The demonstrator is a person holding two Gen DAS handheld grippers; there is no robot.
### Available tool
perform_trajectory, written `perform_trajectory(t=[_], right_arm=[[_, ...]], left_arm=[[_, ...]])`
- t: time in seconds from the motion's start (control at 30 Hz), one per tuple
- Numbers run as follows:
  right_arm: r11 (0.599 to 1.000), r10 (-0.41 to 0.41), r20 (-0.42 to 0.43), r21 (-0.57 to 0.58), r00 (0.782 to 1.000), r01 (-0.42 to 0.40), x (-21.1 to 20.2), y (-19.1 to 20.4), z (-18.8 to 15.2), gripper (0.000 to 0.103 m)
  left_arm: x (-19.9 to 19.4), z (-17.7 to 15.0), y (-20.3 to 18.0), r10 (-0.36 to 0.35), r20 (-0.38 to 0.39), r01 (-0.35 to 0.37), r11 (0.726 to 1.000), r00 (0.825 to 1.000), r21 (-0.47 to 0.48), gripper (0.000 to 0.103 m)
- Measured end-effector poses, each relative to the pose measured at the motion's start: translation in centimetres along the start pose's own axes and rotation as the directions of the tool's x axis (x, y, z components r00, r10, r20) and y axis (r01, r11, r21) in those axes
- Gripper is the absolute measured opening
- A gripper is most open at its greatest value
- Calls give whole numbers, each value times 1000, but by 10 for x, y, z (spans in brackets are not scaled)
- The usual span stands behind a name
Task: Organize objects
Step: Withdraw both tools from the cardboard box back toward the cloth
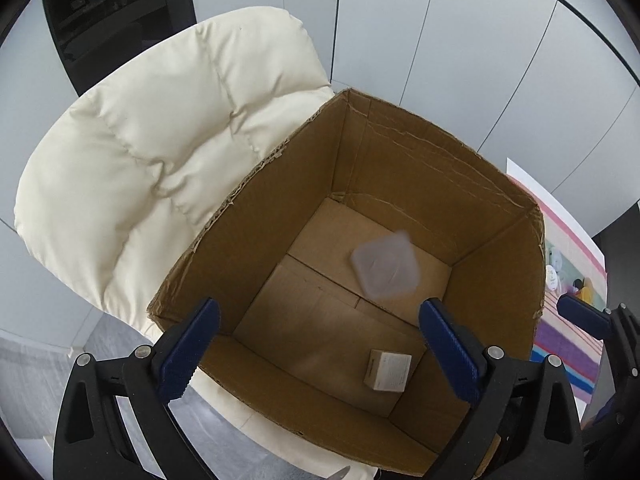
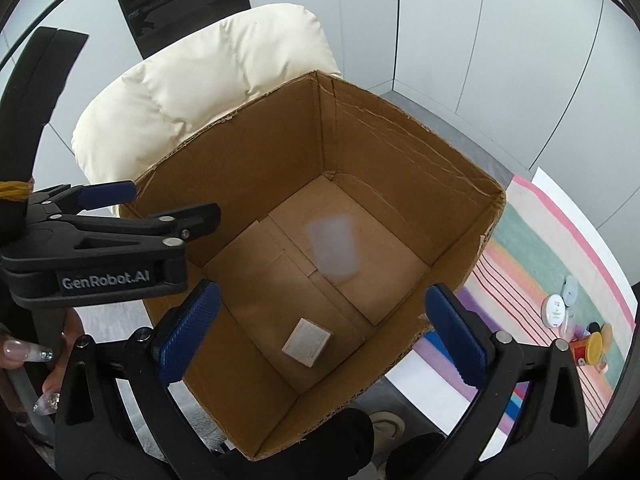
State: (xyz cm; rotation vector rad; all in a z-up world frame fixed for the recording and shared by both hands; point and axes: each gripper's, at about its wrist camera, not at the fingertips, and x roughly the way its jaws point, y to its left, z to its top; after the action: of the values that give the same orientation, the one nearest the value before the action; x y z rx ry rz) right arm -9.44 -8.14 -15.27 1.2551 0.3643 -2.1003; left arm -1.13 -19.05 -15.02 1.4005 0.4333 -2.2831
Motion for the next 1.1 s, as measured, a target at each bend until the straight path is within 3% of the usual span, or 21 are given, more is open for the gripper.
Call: perform_trajectory(t=[0.5, 0.77, 1.1], right_arm=[[998, -49, 11, 28, 999, 48, -21, -7, -6, 103], [997, -51, 5, 60, 999, 50, -45, -7, -23, 103], [995, -49, 21, 83, 999, 47, -86, 4, -64, 103]], left_arm=[[-19, -8, 6, 2, 11, -2, 1000, 1000, 22, 101], [-56, -43, 24, 10, 18, -11, 1000, 1000, 15, 101], [-68, -97, 28, -3, -55, 5, 1000, 998, 24, 101]])
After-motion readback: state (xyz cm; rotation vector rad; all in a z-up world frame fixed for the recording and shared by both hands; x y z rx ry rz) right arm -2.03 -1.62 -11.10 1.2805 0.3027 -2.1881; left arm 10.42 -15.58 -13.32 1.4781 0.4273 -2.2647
